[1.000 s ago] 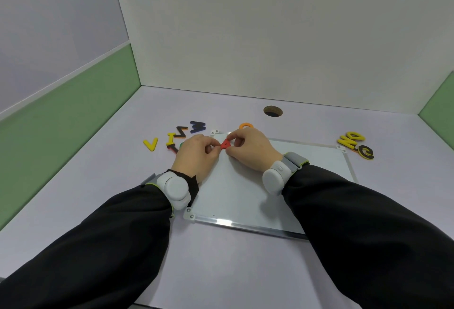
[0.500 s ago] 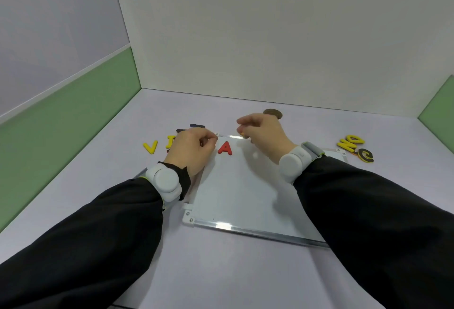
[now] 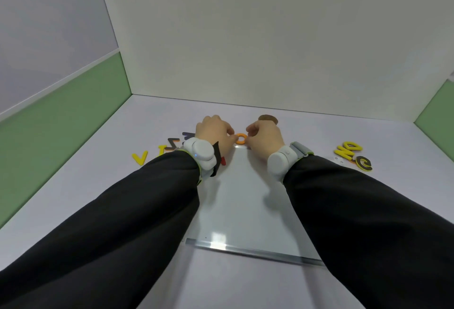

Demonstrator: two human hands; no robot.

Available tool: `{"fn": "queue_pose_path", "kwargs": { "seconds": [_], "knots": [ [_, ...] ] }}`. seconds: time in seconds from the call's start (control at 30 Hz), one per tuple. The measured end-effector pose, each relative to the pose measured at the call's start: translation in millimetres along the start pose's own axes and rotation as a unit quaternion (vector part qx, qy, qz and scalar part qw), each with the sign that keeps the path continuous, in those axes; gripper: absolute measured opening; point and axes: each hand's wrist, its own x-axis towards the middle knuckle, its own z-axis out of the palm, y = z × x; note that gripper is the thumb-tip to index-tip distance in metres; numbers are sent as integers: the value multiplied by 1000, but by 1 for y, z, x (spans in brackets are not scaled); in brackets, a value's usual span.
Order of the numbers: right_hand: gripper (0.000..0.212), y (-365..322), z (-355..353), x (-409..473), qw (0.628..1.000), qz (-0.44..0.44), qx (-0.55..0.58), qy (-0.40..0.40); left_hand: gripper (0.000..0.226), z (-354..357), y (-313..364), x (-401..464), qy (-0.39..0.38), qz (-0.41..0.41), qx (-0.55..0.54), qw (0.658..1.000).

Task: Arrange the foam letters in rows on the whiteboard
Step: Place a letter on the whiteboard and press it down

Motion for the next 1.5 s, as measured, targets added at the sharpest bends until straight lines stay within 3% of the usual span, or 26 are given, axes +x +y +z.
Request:
{"fn": "queue_pose_path", "kwargs": {
  "seconds": [0.1,0.23,0.4,0.6,0.8,1.13,1.23,1.37,1.5],
  "knots": [
    [29,3,1,2,1000,-6,4,-8,36,9,7,7,-21,-9,39,999],
    [31,5,4,6,999,7,35,-15,32,15,8,10,-10,-32,10,999],
    [34,8,2,3,987,14,162,-7,23,15,6,7,16,-50,-102,993],
    [22,6,-11,-1,978,-27,205,36,9,1,2,0,31,-34,-289,956],
    [10,3,-25,-9,981,-60,187,8,14,-12,3,-16,46,-28,-352,934],
    [9,10,-35,-34,989,-117,69,-64,12,-15,9,-64,24,-46,-383,922],
    [8,12,-35,-44,989,-111,64,-77,15,-12,5,-74,18,-28,-346,938],
    [7,17,-29,-47,990,-106,48,-78,29,-11,8,-89,24,18,-152,988],
    [7,18,-26,-46,991,-108,21,-82,31,-9,21,-113,1,64,9,998]
  ]
}}
